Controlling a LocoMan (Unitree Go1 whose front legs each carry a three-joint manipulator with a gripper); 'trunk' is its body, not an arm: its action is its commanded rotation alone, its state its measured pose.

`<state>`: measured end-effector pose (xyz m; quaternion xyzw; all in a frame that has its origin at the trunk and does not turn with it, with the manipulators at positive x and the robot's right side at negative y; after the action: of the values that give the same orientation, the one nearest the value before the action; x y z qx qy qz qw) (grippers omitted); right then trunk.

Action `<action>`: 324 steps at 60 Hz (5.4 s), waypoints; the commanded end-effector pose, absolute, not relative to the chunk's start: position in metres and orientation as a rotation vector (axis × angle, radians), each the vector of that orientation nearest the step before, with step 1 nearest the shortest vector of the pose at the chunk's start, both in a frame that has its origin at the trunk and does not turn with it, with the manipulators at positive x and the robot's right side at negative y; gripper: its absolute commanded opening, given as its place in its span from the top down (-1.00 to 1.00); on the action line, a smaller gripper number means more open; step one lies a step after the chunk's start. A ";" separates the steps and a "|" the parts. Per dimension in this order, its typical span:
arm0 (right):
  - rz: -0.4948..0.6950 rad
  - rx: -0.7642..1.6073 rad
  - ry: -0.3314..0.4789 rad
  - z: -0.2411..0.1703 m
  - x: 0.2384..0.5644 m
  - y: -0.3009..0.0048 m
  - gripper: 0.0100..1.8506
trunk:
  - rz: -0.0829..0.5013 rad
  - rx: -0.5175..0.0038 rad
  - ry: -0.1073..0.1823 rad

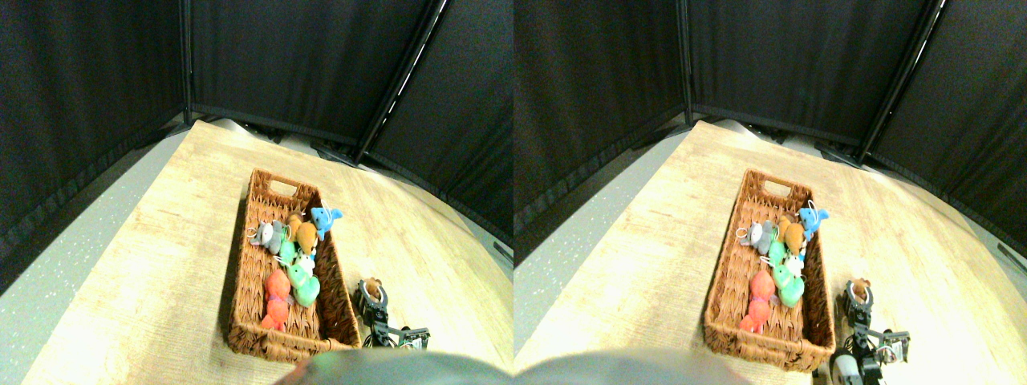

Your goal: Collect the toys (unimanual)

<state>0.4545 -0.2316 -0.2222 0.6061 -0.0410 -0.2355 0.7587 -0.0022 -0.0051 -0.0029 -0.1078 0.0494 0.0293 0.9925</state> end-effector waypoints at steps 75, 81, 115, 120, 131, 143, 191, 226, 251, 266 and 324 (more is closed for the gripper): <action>0.007 1.184 0.093 -0.096 0.496 -0.143 0.94 | 0.164 -0.371 0.033; 0.034 1.185 0.097 -0.093 0.491 -0.134 0.94 | 0.169 -0.387 0.034; 0.114 1.278 0.204 -0.112 0.467 -0.107 0.95 | 0.179 -0.418 0.045; 0.125 1.270 0.223 -0.116 0.467 -0.105 0.94 | 0.180 -0.420 0.047; 0.104 1.282 0.242 -0.119 0.465 -0.102 0.92 | 0.184 -0.427 0.049; 0.090 1.258 0.251 -0.122 0.469 -0.102 0.88 | 0.188 -0.433 0.052; -0.075 1.103 -0.080 -0.096 0.487 -0.168 -0.22 | 0.108 -0.338 0.072; -0.162 1.161 -0.194 -0.098 0.471 -0.222 0.18 | 0.026 -0.250 0.098; -0.228 1.155 -0.242 -0.122 0.454 -0.244 0.58 | -0.014 -0.201 0.086; -0.279 1.170 -0.266 -0.133 0.447 -0.255 0.79 | -0.013 -0.179 0.096; -0.291 1.094 -0.362 -0.135 0.446 -0.265 0.95 | -0.024 -0.142 0.073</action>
<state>0.4455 -0.2644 -0.1411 0.5212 -0.1520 -0.1516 0.8260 0.0024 -0.0006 -0.0060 -0.0721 0.0508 -0.0057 0.9961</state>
